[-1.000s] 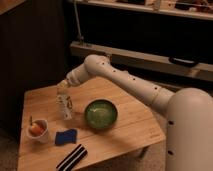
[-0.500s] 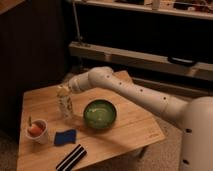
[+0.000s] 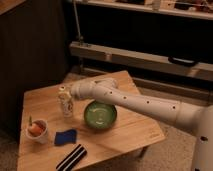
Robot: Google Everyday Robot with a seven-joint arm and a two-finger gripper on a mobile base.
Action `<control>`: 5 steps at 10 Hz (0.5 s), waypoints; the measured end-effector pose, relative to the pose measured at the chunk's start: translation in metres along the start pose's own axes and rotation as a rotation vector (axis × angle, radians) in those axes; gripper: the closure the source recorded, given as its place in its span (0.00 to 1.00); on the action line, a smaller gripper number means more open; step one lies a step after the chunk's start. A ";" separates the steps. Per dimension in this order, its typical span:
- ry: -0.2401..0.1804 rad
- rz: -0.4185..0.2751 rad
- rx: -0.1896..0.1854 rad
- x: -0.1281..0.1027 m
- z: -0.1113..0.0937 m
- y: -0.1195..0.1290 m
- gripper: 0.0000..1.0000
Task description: Stand the bottle upright
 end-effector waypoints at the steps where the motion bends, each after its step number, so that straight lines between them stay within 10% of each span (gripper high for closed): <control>1: -0.005 0.004 0.009 -0.001 0.002 0.002 1.00; 5: -0.012 0.025 0.033 -0.011 0.004 0.012 1.00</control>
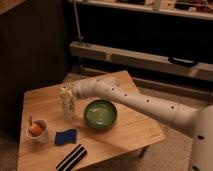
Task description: Stand the bottle upright
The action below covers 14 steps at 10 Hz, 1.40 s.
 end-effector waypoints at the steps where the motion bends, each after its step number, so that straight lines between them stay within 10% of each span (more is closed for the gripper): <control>1: -0.001 0.000 0.005 -0.002 0.000 0.000 1.00; 14: -0.047 -0.032 -0.012 -0.033 0.006 0.003 0.98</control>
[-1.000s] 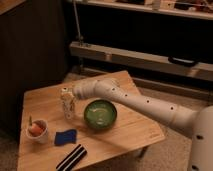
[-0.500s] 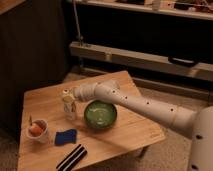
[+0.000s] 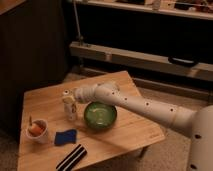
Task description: Stand the bottle upright
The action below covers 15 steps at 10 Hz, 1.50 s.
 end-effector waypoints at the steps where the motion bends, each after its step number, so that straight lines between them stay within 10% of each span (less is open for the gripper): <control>1: -0.001 -0.001 0.000 0.000 0.000 0.000 0.93; 8: -0.005 0.000 -0.001 0.001 0.000 0.001 0.23; 15: -0.039 0.010 0.074 0.005 -0.012 0.001 0.20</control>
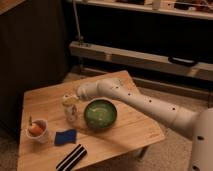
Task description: Stand the bottle upright
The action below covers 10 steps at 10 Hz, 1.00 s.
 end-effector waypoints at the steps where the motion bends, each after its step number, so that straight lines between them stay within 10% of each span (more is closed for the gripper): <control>1: -0.004 0.001 0.000 0.000 -0.001 0.001 0.20; 10: -0.015 -0.028 0.101 0.000 -0.020 0.009 0.20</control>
